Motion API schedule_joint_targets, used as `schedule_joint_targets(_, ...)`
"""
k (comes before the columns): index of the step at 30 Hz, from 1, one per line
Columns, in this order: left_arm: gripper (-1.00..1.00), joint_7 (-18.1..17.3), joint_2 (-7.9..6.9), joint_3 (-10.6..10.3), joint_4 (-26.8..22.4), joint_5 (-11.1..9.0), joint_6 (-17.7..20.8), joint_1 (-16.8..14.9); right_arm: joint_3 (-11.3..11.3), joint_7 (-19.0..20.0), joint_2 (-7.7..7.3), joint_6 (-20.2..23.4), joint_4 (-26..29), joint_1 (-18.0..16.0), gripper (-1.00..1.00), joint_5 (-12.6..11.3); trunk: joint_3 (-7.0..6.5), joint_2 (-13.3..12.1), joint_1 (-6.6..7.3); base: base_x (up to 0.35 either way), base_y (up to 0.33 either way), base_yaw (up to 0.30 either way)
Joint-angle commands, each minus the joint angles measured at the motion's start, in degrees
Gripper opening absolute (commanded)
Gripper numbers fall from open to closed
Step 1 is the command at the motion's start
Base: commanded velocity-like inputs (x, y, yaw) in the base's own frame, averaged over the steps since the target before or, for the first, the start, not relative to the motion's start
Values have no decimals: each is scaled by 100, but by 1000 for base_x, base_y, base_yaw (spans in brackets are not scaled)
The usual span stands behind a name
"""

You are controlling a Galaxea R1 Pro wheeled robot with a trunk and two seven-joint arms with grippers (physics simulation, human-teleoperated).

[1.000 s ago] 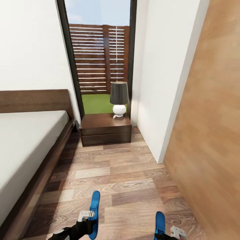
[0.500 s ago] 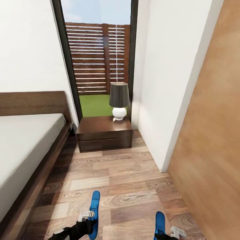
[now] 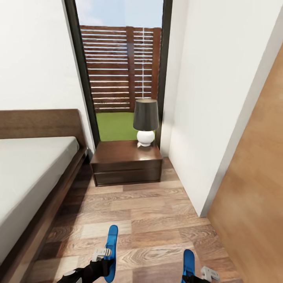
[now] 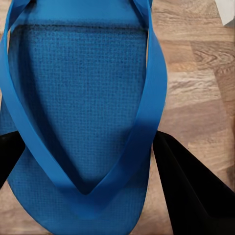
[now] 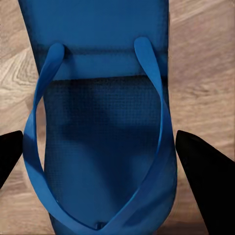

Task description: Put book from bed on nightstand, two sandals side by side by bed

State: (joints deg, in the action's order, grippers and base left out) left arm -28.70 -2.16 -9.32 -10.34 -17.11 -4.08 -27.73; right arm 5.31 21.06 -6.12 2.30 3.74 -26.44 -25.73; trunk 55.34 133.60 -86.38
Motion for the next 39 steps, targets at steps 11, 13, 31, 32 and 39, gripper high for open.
schedule_joint_targets(11,-100,-13,-3,-44,5,-38,-29,-4,42,12,-3,21,5,-2,-100,-63,5,2,-2,332,0,0)
schedule_joint_targets(13,-100,-13,-3,-44,6,-38,-30,-4,41,12,-3,23,6,-2,-100,-63,5,2,-2,331,-16,0)
schedule_joint_targets(31,-100,-13,-3,-44,6,-38,-31,-4,41,12,-2,24,9,-2,-100,-63,5,2,-2,290,-130,0)
schedule_joint_targets(32,-100,-13,-3,-44,6,-38,-31,-4,41,12,-2,23,7,-2,-100,-63,5,2,-2,268,-126,0)
schedule_joint_targets(39,-100,-13,-3,-44,6,-38,-27,-4,40,12,-2,23,7,-2,-100,-63,5,2,-2,268,-55,0)
